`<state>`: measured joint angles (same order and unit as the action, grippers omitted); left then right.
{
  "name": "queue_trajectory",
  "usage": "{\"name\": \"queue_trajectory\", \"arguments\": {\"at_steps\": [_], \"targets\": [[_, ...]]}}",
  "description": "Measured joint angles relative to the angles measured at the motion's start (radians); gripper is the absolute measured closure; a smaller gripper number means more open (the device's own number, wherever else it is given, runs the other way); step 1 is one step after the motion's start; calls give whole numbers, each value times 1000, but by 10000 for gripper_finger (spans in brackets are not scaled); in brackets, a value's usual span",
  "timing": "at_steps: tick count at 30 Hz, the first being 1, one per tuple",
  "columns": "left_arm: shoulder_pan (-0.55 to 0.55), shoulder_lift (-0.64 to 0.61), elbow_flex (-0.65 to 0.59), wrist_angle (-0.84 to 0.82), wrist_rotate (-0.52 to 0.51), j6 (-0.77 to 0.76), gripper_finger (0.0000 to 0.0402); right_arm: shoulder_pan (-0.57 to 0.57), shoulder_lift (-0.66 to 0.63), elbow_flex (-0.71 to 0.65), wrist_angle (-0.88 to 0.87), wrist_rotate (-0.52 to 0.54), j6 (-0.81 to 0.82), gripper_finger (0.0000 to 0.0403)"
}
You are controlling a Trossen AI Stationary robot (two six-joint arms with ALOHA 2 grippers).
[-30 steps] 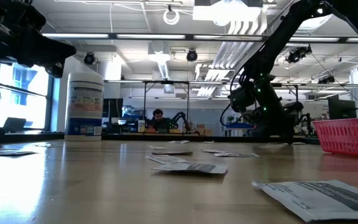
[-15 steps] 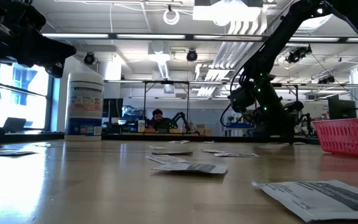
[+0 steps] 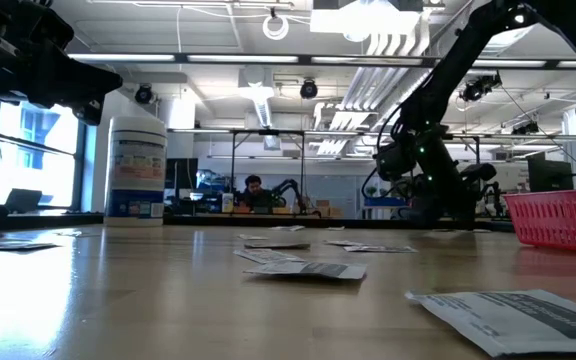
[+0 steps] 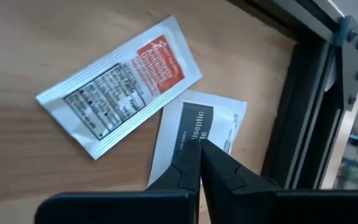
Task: Pick & Place First Aid Supplies
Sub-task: Put the black towelette pack into the top red basket
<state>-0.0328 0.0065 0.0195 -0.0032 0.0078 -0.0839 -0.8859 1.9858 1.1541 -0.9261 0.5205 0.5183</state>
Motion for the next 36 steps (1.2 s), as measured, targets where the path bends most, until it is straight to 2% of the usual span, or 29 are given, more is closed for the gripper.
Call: {"name": "queue_trajectory", "arguments": {"at_steps": [4, 11, 25, 33, 36], "targets": [[0, 0, 0, 0, 0, 0, 401, 24, 0, -3, -35, -13, -2, 401], [0, 0, 0, 0, 0, 0, 401, 102, -17, -6, -105, -109, 29, 401], [0, 0, 0, 0, 0, 0, 401, 406, -23, 3, -52, -212, 158, 401], [0, 0, 0, 0, 0, 0, 401, 547, -16, 91, -39, -267, 225, 399], [0, 0, 0, 0, 0, 0, 401, 587, -13, 164, -100, -264, 265, 400]]}}
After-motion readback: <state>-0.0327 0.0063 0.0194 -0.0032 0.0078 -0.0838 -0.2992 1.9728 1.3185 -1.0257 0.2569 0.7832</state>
